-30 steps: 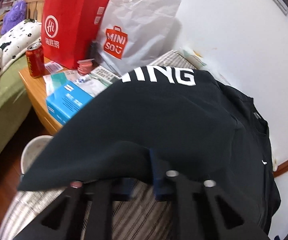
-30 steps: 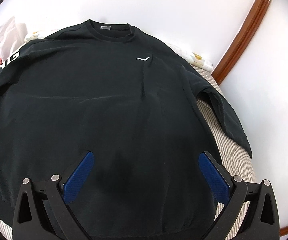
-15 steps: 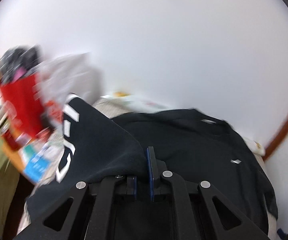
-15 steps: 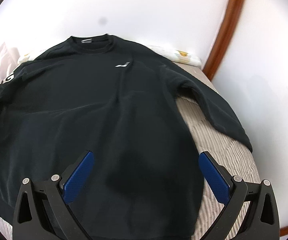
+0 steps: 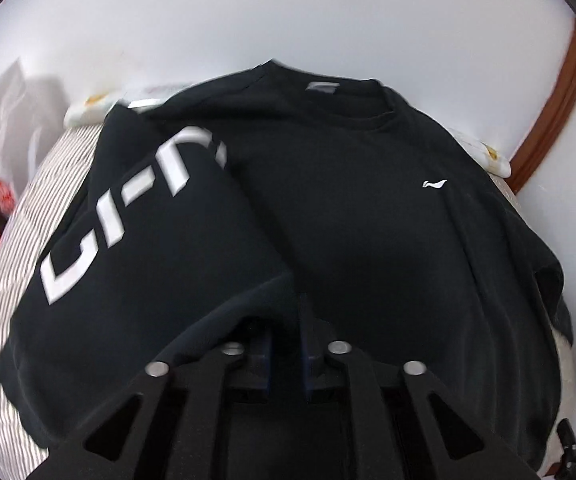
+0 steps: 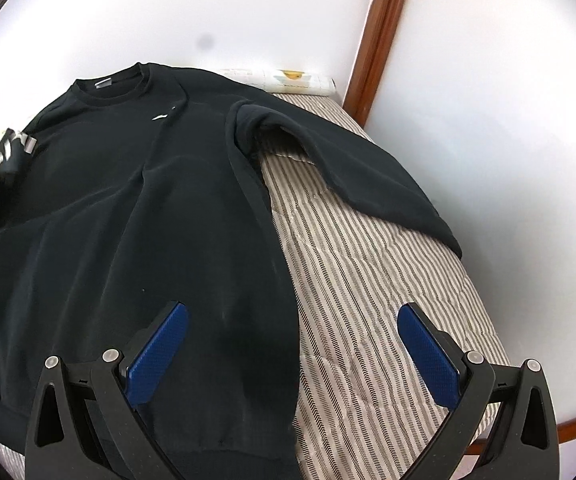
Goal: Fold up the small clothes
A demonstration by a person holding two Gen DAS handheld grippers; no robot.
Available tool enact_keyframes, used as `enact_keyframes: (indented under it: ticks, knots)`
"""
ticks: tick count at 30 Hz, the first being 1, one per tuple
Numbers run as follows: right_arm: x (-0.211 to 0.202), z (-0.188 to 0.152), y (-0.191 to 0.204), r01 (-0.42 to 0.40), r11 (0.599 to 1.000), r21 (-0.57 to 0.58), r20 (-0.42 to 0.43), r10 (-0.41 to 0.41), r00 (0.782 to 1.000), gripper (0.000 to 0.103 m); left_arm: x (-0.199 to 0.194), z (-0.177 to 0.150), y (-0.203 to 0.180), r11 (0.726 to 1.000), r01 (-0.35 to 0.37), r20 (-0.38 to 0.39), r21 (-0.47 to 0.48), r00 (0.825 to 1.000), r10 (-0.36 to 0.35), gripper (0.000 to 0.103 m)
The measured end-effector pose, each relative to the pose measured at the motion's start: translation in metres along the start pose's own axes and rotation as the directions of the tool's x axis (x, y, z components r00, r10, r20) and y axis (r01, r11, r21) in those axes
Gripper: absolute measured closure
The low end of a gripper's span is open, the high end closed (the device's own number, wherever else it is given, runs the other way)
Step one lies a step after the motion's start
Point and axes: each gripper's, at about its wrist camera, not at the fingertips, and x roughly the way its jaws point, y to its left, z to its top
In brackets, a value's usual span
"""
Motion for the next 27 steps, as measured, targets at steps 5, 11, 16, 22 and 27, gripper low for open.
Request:
enact_keyframes:
  ticks: [5,11,16,22,27]
  knots:
    - [-0.007,0.008,0.02,-0.047,0.998,-0.031,0.039,0.048,0.998,0.001,-0.045,-0.021,0.018,1.0,0.001,0.08,0.02,0.997,-0.002,0.046]
    - [-0.025,0.029,0.078,-0.148,0.979,-0.14,0.105,0.164,0.981,0.027,-0.09,-0.062,0.07,0.997,-0.082,0.13,0.002,0.988,0.081,0.041]
    - [-0.033,0.047,0.156,-0.231,0.931,-0.281,0.094,0.266,0.959,0.036,-0.098,-0.102,0.12,0.989,-0.139,0.085,-0.047,0.986,0.143,0.041]
    - [-0.041,0.061,0.249,-0.341,0.834,-0.434,0.091,0.417,0.904,0.033,-0.086,-0.128,0.164,0.983,-0.128,0.011,-0.129,0.991,0.13,0.041]
    - [-0.038,0.053,0.312,-0.287,0.761,-0.582,0.087,0.409,0.909,0.033,-0.079,-0.132,0.172,0.988,-0.031,0.029,-0.154,0.999,0.036,0.041]
